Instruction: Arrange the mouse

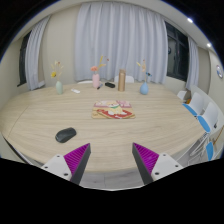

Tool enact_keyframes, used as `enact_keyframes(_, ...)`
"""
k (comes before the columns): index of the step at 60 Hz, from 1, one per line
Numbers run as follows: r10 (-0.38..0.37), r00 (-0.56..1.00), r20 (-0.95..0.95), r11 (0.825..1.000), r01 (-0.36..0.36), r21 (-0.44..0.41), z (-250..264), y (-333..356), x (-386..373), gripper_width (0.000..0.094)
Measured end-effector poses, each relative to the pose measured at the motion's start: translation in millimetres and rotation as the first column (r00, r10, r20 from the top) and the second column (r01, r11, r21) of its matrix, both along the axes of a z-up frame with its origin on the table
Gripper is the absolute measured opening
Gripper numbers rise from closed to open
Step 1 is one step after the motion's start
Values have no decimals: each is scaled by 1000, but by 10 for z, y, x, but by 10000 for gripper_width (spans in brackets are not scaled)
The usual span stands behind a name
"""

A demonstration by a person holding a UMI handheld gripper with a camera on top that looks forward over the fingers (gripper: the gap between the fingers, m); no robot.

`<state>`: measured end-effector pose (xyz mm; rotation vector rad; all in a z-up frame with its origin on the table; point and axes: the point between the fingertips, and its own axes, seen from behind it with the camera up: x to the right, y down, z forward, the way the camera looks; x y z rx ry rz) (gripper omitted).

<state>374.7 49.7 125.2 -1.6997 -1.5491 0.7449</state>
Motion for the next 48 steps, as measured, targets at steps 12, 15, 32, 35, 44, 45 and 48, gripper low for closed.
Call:
enact_keyframes(12, 15, 1000, 0, 1000, -15, -13, -84, -268, 3, 863)
enact_keyframes(15, 15, 1000, 5, 1000, -15, -17, -112, -371, 25, 862)
enact_keyframes(32, 92, 995, 28, 994, -90, -60, -206, -1278, 113, 867)
enact_keyframes(35, 112, 993, 34, 992, -110, -66, -240, -1453, 100, 868)
enact_keyframes(44, 163, 986, 39, 985, -160, -57, -317, -1857, -19, 861)
enact_keyframes(45, 164, 986, 40, 985, -162, -56, -327, -1883, -37, 861)
enact_keyframes(48, 165, 985, 44, 985, -162, -56, -374, -1959, -87, 859)
